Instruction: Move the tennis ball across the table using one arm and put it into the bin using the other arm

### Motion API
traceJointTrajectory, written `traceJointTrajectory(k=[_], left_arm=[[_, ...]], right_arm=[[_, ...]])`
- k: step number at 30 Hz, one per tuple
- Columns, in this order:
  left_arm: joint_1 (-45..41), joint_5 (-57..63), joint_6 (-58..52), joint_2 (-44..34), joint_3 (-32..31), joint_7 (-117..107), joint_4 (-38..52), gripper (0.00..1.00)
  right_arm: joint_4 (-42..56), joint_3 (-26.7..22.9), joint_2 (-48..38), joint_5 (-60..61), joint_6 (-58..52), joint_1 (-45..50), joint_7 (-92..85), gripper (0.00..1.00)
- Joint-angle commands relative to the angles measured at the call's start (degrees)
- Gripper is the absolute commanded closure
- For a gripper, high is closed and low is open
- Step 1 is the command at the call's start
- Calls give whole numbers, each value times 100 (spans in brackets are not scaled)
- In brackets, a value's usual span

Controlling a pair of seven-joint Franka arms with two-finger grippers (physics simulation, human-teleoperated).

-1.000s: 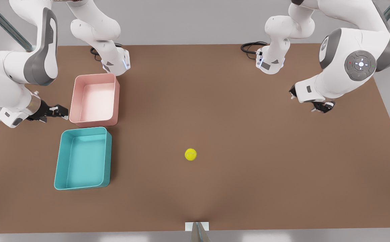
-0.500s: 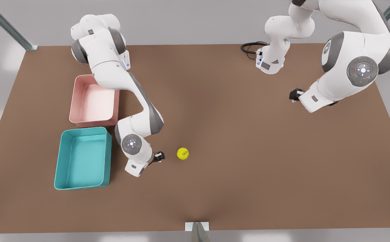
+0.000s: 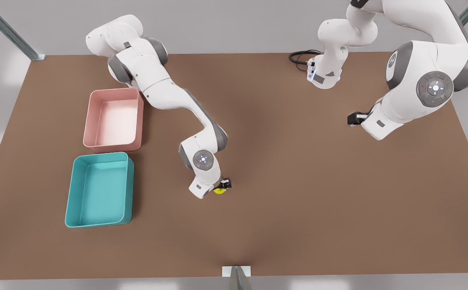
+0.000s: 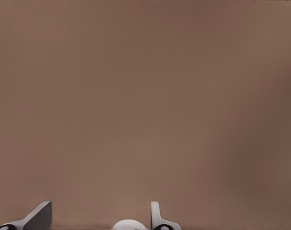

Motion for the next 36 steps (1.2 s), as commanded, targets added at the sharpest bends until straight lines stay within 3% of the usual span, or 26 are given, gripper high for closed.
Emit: traceJointTrajectory(k=[1,35,36], left_arm=[[8,-3,0,-3,-2,-738,7,0],[8,-3,-53,32,-2,-738,-20,0],[8,-3,-62,23,-2,-738,-20,0]], right_arm=[[4,-3,72,38,669,-16,1625,0],[-681,-3,222,-93,739,300,1502,0],[-681,-3,222,-85,739,300,1502,9]])
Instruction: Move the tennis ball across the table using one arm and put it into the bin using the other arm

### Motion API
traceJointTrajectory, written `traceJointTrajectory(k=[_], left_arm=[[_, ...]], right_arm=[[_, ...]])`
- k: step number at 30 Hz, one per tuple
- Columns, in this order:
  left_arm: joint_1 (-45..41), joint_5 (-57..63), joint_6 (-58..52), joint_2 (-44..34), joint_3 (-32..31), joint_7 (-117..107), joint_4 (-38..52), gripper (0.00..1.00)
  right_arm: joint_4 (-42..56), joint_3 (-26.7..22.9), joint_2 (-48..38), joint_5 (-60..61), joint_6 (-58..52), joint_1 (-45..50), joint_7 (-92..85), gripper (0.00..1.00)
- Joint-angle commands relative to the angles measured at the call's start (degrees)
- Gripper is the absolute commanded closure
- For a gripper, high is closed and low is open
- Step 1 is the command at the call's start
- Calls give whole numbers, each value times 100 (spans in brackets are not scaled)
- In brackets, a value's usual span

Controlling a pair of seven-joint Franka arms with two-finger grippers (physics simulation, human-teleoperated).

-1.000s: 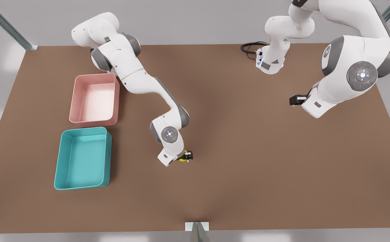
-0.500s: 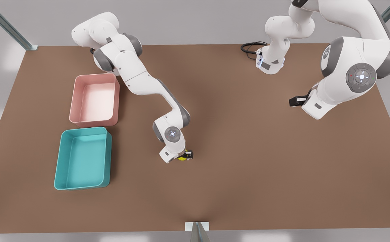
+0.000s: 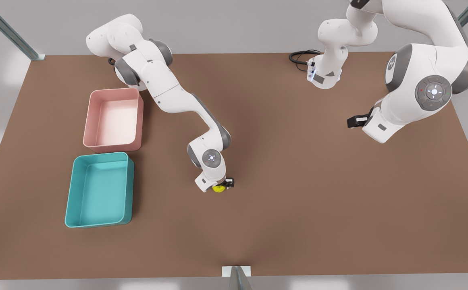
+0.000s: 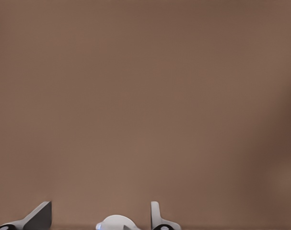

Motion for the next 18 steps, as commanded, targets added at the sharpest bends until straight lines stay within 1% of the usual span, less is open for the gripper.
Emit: traceJointTrajectory(k=[1,2,3,8,10,13,14,15,18], left_arm=[[1,3,-14,-9,-2,-98,2,0],[1,3,-14,-9,-2,-98,2,0],[1,3,-14,-9,-2,-98,2,0],[-8,3,-14,-9,-2,-98,2,0],[-8,3,-5,0,-11,-98,2,0],[-8,3,-5,-8,-2,-98,-15,0],[-8,3,-5,0,-2,-98,-15,0],[-8,3,-5,0,-2,-98,-24,0],[-8,-6,-5,0,-11,-98,-15,0]], right_arm=[[2,0,-8,-4,8,-6,152,16],[11,8,-17,-4,8,-15,152,23],[11,8,-26,-4,8,-24,152,25],[72,0,-96,-4,-1,-59,152,25],[143,-132,-298,-21,-1,-94,-93,25],[143,-774,-641,5,-62,-85,-1894,26],[99,-932,-781,-4,-106,-138,-2474,26],[55,-1064,-966,-4,-273,-314,-3432,26],[-51,-1055,-1432,66,-958,-1271,-5199,26]])
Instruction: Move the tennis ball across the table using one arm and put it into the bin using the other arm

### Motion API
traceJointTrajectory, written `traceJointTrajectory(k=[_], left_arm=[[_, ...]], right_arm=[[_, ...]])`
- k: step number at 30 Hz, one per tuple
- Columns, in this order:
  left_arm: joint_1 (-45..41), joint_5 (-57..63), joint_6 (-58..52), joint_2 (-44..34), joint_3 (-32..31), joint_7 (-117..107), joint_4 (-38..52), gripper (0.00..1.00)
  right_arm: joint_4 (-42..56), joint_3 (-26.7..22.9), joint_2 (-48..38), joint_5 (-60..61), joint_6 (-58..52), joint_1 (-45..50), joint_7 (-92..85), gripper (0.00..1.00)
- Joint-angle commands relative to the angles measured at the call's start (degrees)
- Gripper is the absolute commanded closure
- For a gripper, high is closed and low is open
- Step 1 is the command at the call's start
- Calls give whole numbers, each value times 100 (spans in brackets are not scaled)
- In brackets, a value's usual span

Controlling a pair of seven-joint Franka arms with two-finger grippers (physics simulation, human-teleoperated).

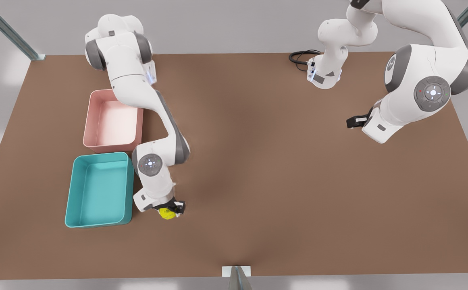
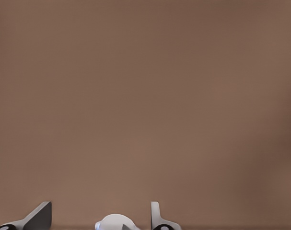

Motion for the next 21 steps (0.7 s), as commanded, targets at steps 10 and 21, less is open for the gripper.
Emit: traceJointTrajectory(k=[10,21], left_arm=[[0,-3,6,-6,-1,-34,-13,0],[0,-3,-3,-15,-1,-34,-101,0]], right_arm=[[-751,12,-404,629,-2099,-1820,-5734,26],[-655,21,-1493,866,-2670,-1284,-3502,0]])
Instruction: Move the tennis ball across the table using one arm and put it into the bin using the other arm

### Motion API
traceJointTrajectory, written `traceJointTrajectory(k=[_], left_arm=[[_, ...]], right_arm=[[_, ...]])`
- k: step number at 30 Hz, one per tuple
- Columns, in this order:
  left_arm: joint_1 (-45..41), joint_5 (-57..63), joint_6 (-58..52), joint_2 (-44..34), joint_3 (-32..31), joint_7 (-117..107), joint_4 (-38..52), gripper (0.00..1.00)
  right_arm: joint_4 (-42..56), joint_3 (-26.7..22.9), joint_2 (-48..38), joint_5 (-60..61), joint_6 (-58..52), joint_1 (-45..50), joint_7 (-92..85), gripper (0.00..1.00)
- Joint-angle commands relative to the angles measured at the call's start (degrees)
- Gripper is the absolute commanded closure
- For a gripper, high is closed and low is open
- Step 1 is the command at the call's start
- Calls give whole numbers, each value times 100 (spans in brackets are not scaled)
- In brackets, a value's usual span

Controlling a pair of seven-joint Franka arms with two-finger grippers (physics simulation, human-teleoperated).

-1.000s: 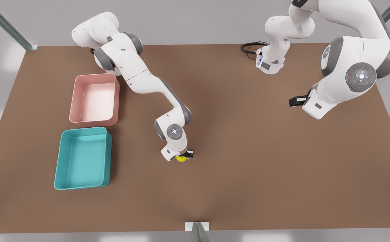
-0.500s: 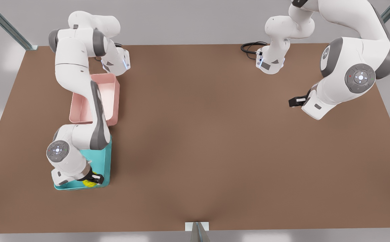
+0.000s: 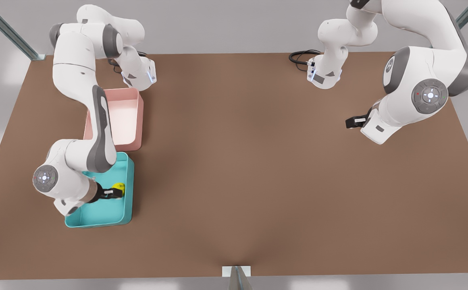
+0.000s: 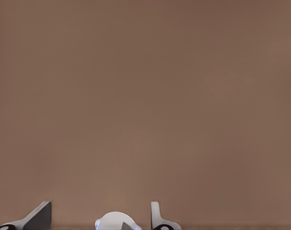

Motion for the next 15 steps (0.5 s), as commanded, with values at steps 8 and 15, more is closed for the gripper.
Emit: traceJointTrajectory(k=[8,15], left_arm=[[1,3,-4,-7,-10,-9,-4,0],[1,-6,-4,-7,-10,-9,-4,0]], right_arm=[[414,-72,-1454,-715,-2985,27,454,0],[-509,1115,-2429,-891,-2678,-1028,665,0]])
